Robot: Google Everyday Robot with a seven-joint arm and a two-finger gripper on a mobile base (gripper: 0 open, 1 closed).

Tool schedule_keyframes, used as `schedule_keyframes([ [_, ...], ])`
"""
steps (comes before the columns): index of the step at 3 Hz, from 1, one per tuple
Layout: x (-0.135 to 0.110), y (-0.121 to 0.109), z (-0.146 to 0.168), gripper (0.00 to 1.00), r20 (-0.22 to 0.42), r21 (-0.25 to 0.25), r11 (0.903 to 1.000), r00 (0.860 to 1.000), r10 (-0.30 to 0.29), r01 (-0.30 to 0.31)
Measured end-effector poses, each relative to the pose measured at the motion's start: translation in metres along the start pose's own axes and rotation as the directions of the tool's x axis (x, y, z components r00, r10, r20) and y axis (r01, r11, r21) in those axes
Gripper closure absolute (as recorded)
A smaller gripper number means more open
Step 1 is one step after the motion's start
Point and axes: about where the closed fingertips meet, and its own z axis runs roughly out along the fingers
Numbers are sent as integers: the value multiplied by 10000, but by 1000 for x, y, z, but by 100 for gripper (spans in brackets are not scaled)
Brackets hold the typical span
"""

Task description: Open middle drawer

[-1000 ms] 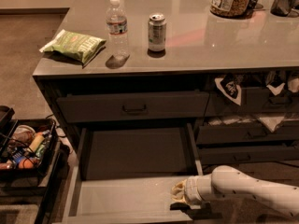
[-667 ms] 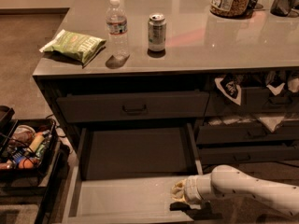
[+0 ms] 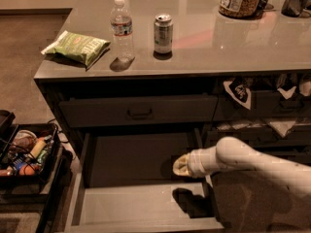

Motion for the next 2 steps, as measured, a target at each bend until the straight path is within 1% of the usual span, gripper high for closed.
schedule_keyframes([
  [1,-18,-39,-27,100,486,600,9973,9978,-451,422],
  [2,-27,-46,-78,100,1073,1853,9818,9923,-625,418],
])
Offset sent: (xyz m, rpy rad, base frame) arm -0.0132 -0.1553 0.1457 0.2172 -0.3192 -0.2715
